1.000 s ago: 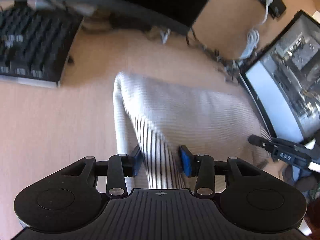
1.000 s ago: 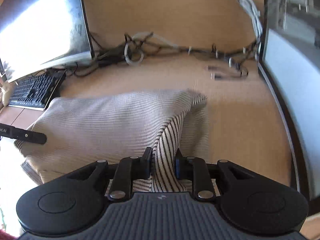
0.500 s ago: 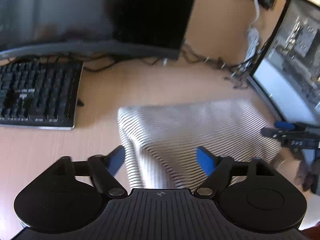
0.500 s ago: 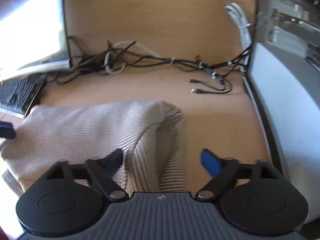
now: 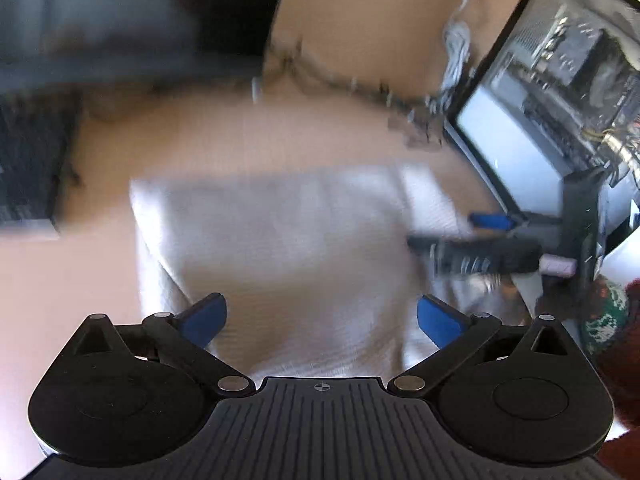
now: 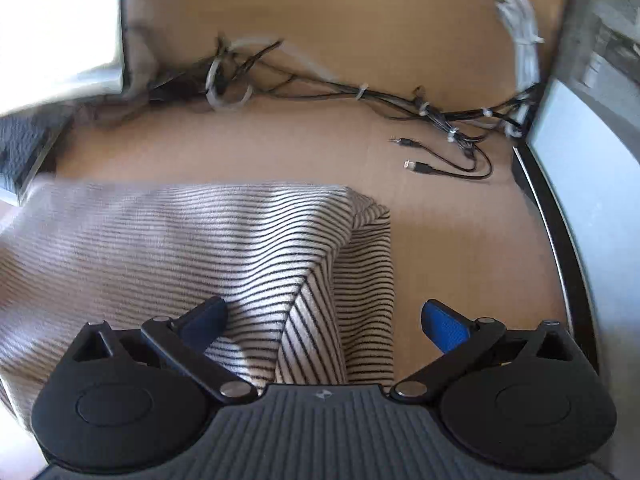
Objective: Fold clothes
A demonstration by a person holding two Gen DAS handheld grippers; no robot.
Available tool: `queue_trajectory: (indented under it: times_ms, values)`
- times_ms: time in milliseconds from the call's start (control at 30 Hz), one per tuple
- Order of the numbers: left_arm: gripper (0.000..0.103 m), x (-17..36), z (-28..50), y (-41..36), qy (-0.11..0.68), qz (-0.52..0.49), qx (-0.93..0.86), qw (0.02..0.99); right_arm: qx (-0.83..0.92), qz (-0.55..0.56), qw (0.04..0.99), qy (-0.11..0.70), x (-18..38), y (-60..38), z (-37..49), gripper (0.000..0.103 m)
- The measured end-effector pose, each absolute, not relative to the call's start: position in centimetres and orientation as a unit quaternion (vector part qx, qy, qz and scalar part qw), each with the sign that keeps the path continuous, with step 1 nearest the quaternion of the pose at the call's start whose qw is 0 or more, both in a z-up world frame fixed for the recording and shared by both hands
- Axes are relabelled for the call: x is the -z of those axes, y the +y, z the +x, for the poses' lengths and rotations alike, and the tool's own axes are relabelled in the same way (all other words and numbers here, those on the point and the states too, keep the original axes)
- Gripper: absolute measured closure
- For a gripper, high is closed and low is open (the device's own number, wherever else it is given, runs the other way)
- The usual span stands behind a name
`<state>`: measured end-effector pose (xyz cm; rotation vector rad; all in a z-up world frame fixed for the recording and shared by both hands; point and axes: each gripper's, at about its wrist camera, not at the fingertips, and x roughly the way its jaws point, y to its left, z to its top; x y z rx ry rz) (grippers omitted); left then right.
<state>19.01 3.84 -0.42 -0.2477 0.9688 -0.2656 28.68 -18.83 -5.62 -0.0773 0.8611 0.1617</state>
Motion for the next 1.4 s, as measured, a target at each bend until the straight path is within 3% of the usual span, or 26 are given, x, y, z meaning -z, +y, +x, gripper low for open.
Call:
queue_trajectory:
  times_ms: [133, 433, 900, 1067, 1233, 1400]
  values:
    - [0.000, 1.8, 19.2, 3.4, 0.469, -0.117, 0.119, 0.867, -0.079, 0.034, 0.895, 0.438, 6.3, -20.6, 28.3, 0.000]
    - [0.000, 2.2, 20.0, 1.9, 0.443, -0.035, 0.116, 0.888, -0.062, 0.051, 0.899, 0.431, 6.6, -21.1, 24.4, 0.000]
    - [0.000, -0.3, 22.9, 3.6, 0.446, -0.123, 0.181, 0.868, -0.099, 0.050, 0.878, 0.466, 4.1, -20.1, 23.0, 0.000]
    - [0.000, -0.2, 22.5, 2.9, 0.468, -0.159, 0.224, 0.840, -0.062, -0.008, 0.916, 0.397, 1.3, -20.8, 25.1, 0.000]
    - [0.000, 1.4, 23.2, 2.7, 0.474, -0.160, 0.217, 0.838, -0.031, -0.099, 0.900, 0.424, 5.1, -19.1, 28.9, 0.000]
    - [0.000, 1.9, 24.3, 3.5, 0.459, -0.173, 0.224, 0.842, -0.006, -0.101, 0.919, 0.381, 5.6, -18.8, 26.1, 0.000]
